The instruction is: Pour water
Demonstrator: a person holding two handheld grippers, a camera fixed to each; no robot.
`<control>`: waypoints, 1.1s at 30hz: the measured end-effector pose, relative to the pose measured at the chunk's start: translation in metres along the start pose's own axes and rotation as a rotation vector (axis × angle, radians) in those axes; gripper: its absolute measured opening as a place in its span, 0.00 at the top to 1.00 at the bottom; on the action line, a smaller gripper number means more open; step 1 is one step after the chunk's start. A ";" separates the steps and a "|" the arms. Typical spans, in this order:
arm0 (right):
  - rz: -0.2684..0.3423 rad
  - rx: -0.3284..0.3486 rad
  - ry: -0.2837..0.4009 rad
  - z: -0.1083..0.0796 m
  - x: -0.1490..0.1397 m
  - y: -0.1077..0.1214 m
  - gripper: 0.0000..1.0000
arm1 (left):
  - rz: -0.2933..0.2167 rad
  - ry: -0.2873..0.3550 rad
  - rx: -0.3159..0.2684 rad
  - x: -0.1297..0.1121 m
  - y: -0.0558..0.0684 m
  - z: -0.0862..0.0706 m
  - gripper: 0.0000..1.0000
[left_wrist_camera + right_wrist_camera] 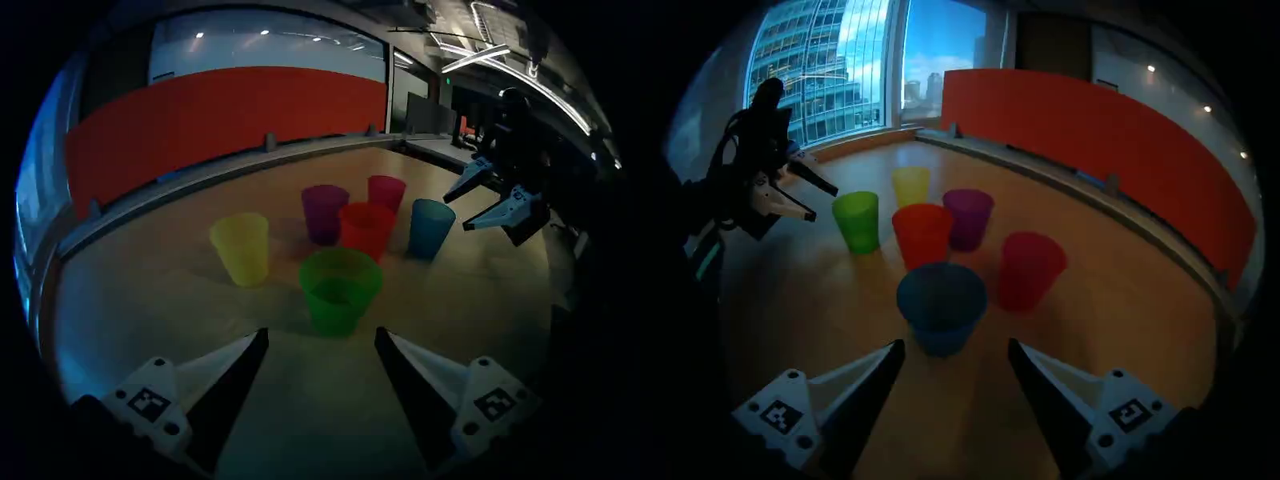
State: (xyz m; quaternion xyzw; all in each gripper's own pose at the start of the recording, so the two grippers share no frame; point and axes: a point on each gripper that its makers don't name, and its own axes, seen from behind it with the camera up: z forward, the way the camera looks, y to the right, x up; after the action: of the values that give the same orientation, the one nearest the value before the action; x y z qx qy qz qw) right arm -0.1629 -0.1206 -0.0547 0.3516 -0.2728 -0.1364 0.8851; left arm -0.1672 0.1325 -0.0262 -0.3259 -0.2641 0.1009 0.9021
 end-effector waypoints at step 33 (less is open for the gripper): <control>0.171 -0.410 0.281 -0.058 0.049 0.069 0.00 | -0.129 0.315 0.386 0.052 -0.062 -0.072 0.01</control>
State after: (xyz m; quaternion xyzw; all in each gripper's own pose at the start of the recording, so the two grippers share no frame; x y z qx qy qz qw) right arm -0.0867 -0.0607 -0.0225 0.1563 -0.1424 -0.0632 0.9753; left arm -0.0837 0.0645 -0.0117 -0.1419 -0.1164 0.0397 0.9822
